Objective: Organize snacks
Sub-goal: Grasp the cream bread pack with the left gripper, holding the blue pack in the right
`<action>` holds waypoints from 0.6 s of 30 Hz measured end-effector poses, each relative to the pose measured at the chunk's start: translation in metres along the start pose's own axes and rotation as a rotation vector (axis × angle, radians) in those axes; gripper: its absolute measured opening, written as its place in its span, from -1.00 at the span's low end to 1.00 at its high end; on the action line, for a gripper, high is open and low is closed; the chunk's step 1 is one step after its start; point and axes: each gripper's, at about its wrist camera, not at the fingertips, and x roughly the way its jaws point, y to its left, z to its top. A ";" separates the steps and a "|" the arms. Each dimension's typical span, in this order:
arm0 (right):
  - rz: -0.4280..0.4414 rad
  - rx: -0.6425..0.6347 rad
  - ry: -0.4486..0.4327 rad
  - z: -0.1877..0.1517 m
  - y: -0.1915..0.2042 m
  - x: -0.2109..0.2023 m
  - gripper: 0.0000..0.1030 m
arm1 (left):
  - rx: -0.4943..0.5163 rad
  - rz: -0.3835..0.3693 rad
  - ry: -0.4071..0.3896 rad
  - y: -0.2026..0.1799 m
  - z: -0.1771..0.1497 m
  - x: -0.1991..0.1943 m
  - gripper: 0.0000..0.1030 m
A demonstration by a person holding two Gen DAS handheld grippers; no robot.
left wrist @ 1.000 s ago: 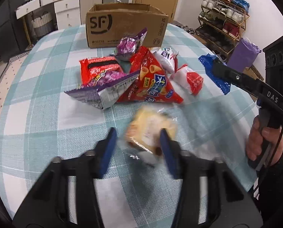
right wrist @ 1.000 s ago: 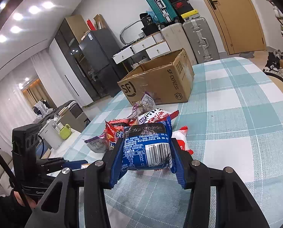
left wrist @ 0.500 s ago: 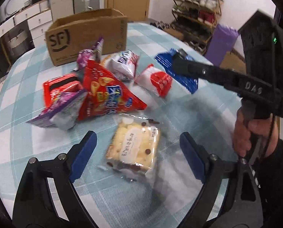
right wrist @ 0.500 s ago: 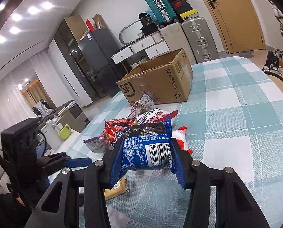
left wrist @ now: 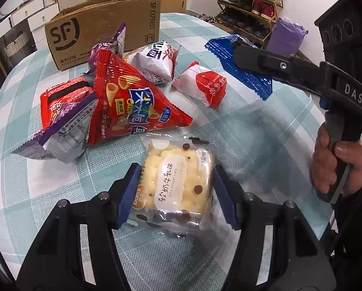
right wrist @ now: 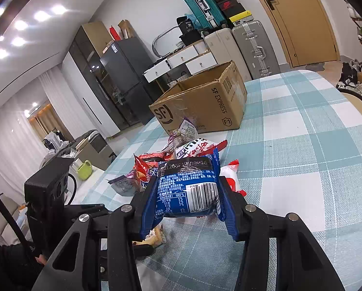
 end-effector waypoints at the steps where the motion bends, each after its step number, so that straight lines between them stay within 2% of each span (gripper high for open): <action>1: 0.000 0.000 -0.001 0.000 0.000 0.000 -0.07 | 0.000 0.005 0.001 0.001 0.000 0.000 0.12; 11: -0.007 -0.005 -0.023 -0.002 0.002 -0.005 -0.06 | -0.039 0.012 -0.055 0.007 -0.010 -0.025 0.11; 14: -0.012 -0.024 -0.058 -0.003 0.007 -0.010 -0.06 | -0.063 0.012 -0.084 0.009 -0.013 -0.039 0.11; 18: -0.025 -0.066 -0.059 -0.003 0.016 -0.010 -0.06 | -0.071 0.021 -0.113 0.013 -0.014 -0.054 0.11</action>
